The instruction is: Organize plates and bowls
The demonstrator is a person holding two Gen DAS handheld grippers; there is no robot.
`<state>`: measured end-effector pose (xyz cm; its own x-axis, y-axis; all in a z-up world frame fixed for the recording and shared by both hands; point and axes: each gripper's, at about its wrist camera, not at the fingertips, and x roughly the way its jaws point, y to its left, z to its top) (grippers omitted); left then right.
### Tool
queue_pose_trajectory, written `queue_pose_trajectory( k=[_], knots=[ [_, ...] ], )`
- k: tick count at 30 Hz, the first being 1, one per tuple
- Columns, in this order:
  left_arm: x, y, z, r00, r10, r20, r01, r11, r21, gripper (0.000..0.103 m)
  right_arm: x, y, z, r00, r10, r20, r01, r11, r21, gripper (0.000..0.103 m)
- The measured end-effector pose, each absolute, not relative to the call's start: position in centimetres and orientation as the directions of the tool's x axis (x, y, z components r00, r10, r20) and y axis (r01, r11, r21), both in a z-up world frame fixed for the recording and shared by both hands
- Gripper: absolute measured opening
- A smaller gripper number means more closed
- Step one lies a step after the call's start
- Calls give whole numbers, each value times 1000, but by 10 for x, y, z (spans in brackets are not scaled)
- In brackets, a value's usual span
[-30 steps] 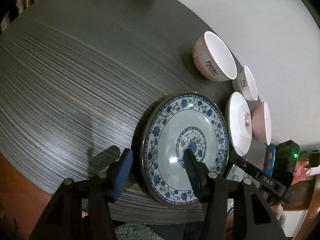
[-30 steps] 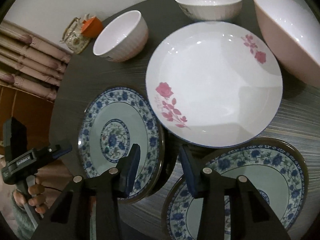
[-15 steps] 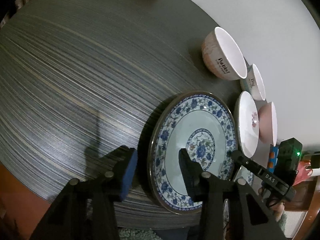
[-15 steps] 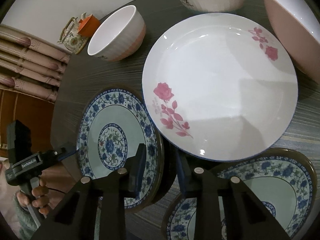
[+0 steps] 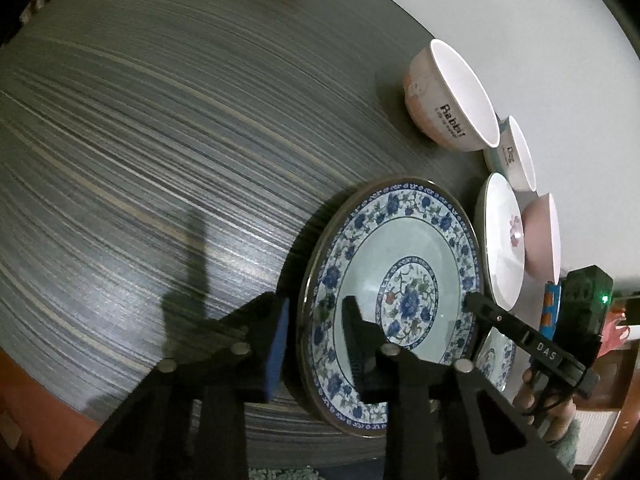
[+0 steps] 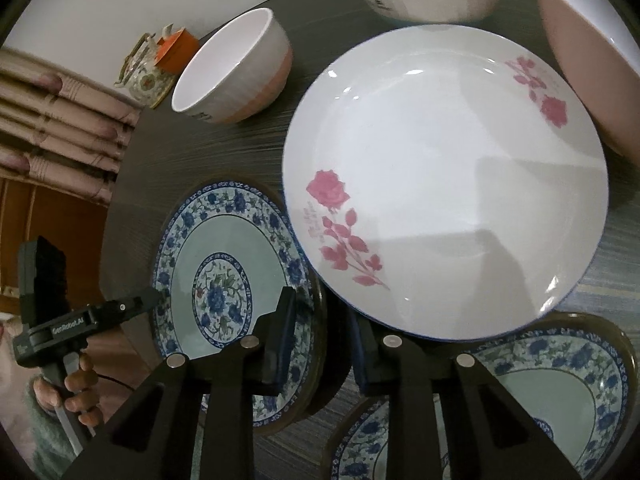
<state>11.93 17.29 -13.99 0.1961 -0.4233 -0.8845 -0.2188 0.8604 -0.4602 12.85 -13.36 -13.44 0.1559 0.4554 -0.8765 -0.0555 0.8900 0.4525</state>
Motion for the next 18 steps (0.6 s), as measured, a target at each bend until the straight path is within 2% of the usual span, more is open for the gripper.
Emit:
queue_pose_trajectory(
  k=[3,18],
  knots=[
    [120,170,-139,196,-390,-900,-200,883,-426,16,129,-128,-133,151,457,-877,-69,890,451,15],
    [118,182,-120,240,-321,-916,-164,917,-365,16,115,-105,-117,207,405,-890,-124,914,387,15]
  ],
)
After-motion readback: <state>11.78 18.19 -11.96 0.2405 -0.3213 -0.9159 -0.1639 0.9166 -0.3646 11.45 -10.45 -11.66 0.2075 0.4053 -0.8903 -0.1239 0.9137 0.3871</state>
